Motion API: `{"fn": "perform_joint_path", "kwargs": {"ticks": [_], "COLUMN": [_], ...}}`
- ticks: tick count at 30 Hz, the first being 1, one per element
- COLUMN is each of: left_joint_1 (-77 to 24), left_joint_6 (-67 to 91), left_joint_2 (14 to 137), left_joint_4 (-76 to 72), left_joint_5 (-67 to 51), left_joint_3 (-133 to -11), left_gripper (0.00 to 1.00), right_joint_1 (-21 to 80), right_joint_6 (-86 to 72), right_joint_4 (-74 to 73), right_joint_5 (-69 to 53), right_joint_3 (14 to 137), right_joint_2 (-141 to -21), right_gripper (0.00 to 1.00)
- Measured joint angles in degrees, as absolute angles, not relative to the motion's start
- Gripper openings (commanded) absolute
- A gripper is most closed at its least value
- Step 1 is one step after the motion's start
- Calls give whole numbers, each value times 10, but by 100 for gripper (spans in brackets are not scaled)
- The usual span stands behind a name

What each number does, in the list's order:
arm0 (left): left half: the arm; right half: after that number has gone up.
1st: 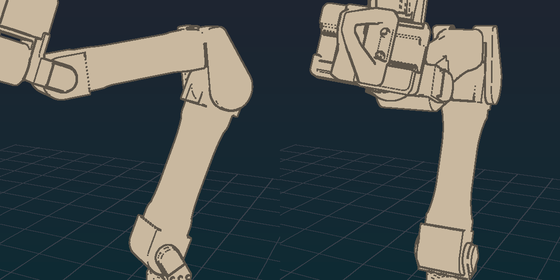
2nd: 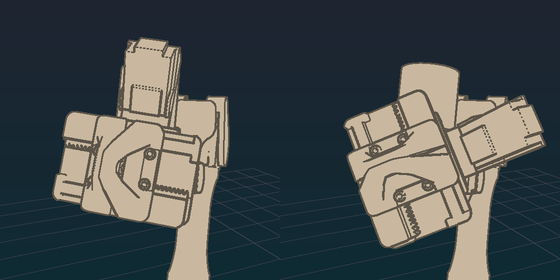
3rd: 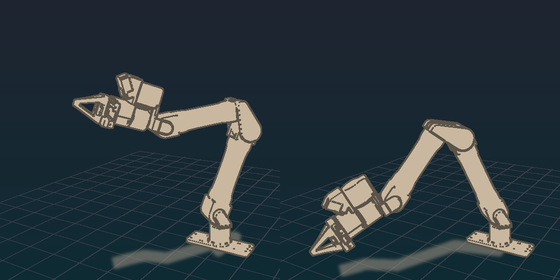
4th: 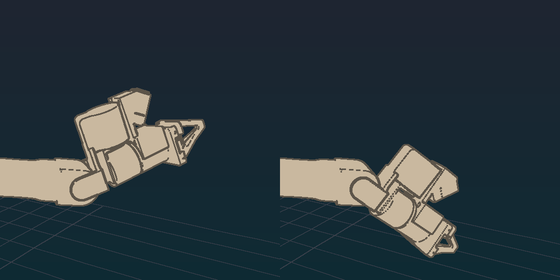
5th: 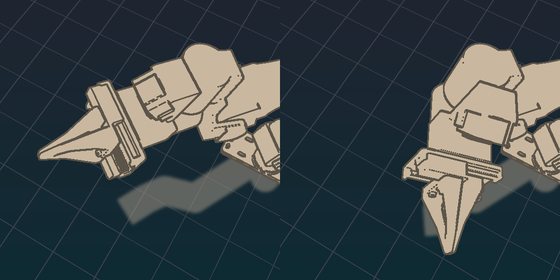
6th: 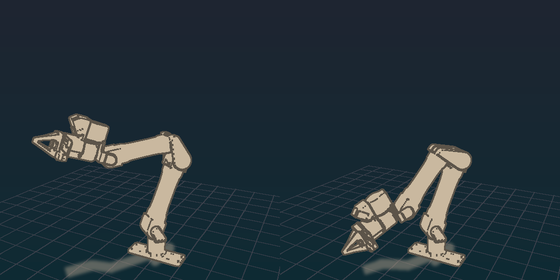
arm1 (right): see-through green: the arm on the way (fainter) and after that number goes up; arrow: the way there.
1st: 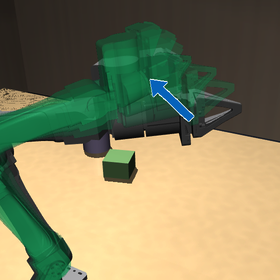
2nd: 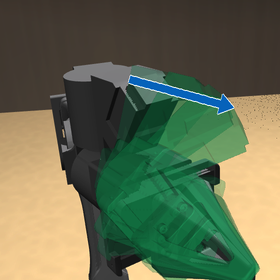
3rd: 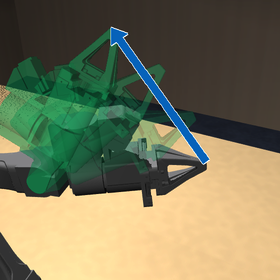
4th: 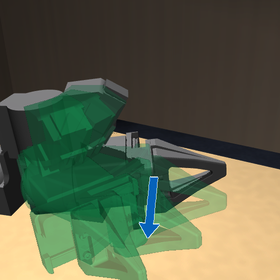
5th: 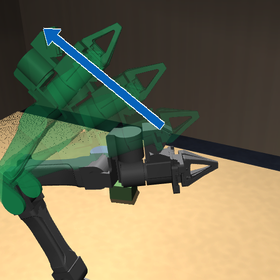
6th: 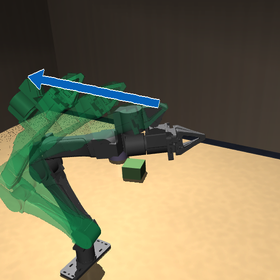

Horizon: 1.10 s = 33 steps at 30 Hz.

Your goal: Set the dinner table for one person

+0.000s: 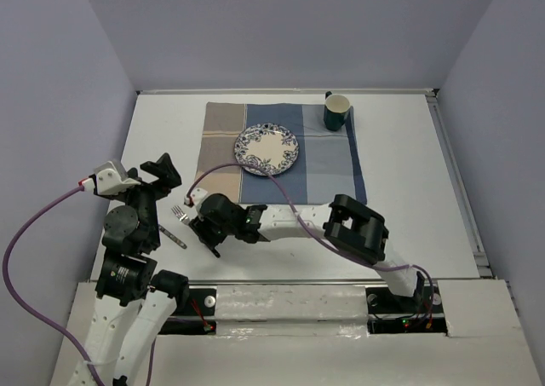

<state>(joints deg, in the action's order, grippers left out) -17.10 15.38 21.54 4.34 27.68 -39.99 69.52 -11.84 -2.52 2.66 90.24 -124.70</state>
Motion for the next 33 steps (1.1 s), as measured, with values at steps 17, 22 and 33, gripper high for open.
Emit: {"fn": "perform_joint_path", "kwargs": {"ticks": [17, 22, 33], "left_joint_1": [-168, -168, -168], "left_joint_6": [157, 158, 160], "left_joint_2": [200, 190, 185], "left_joint_4": [42, 41, 41], "left_joint_5": [251, 244, 235], "left_joint_3": [-398, -398, -398], "left_gripper": [99, 99, 99], "right_joint_1": [738, 746, 747], "right_joint_6": [-116, -116, -124], "right_joint_4": [-69, -81, -91], "right_joint_5": [131, 168, 198], "right_joint_3": [977, 985, 992], "right_joint_2": [-1305, -1318, -1320], "right_gripper": [41, 22, 0]}}
